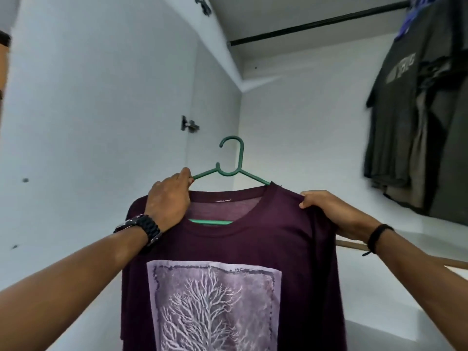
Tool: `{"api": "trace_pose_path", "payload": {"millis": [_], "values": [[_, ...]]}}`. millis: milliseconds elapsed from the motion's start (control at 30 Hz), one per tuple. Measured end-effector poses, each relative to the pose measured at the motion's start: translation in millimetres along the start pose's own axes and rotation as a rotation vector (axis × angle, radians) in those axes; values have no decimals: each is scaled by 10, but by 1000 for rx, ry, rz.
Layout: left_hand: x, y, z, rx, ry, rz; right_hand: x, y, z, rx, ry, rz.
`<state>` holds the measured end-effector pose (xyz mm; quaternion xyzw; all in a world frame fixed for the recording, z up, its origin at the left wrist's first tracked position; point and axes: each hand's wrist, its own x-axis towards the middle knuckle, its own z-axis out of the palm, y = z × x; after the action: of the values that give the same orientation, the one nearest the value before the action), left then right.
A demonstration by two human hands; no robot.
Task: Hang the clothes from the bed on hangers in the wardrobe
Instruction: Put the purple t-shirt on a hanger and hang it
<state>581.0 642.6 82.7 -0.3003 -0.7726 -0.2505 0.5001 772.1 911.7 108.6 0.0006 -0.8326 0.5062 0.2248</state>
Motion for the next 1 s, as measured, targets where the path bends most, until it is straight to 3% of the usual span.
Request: {"api": "trace_pose_path", "payload": {"millis": [133, 267, 567, 767, 1000], "values": [[932, 424, 77, -57, 8, -42, 275, -538, -650, -112, 28, 16], [2059, 944, -95, -111, 117, -24, 429, -1376, -1471, -211, 78, -20], [4054, 2198, -760, -269, 193, -17, 391, -3102, -2833, -222, 183, -114], [4403, 2723, -704, -331, 214, 16, 251, -3285, -3200, -249, 308, -132], [4730, 3039, 129, -384, 120, -14, 679, -3020, -3479, -307, 531, -254]]}}
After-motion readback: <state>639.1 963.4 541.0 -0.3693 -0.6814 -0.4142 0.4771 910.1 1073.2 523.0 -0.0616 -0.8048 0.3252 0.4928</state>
